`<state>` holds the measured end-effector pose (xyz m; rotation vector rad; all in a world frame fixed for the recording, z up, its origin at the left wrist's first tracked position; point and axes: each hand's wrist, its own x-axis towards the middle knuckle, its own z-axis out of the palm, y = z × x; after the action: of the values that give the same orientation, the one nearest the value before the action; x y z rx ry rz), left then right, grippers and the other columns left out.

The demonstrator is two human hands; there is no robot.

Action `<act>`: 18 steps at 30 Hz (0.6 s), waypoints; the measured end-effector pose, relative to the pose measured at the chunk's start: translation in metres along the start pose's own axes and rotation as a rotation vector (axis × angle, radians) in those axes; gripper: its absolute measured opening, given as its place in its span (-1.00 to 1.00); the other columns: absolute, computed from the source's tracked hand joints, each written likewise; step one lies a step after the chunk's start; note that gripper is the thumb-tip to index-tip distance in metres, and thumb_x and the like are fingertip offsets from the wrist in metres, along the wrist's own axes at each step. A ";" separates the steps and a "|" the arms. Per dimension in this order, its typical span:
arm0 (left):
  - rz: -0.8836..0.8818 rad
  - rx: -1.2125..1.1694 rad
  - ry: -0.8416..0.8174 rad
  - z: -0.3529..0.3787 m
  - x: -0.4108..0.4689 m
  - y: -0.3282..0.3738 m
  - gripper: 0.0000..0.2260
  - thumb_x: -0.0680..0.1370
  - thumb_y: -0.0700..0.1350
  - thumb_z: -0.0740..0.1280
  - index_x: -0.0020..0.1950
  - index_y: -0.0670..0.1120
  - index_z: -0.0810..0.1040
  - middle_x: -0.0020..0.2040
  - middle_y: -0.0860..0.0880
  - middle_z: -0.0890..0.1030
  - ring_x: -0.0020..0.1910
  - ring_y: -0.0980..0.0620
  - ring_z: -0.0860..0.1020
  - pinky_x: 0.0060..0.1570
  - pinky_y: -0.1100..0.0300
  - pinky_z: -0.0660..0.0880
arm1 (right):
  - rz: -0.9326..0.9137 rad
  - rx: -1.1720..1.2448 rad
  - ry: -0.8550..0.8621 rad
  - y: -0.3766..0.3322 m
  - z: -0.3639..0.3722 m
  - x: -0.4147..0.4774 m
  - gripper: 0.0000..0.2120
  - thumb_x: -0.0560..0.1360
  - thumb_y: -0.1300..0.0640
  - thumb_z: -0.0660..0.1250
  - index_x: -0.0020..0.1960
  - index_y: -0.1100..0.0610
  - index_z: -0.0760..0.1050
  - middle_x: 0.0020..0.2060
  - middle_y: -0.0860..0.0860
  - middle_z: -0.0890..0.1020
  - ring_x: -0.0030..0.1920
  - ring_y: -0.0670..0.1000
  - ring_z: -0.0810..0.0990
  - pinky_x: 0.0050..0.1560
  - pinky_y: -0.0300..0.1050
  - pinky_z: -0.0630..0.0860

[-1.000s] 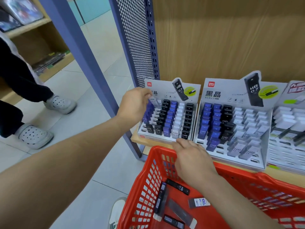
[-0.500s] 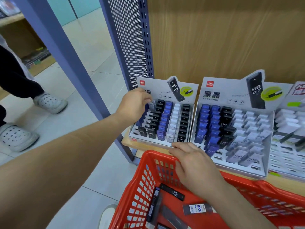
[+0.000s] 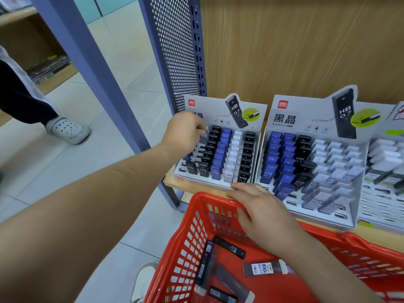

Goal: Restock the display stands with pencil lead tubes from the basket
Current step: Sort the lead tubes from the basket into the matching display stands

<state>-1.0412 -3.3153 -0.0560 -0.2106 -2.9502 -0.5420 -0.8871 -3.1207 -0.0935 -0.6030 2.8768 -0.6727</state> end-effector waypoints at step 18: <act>0.495 0.144 -0.465 0.034 -0.191 0.066 -0.80 0.51 -0.14 0.26 0.09 -0.04 0.59 0.04 -0.04 0.61 0.04 -0.09 0.56 -0.01 0.01 0.52 | 0.252 -0.132 -0.511 0.094 0.046 -0.129 -0.38 0.48 0.06 0.37 0.51 0.05 0.28 0.37 0.11 0.43 0.36 0.14 0.44 0.34 -0.06 0.38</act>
<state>-0.8469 -3.2634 -0.0952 -1.1488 -3.1543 -0.2297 -0.7929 -3.0090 -0.1723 -0.3500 2.4636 -0.2458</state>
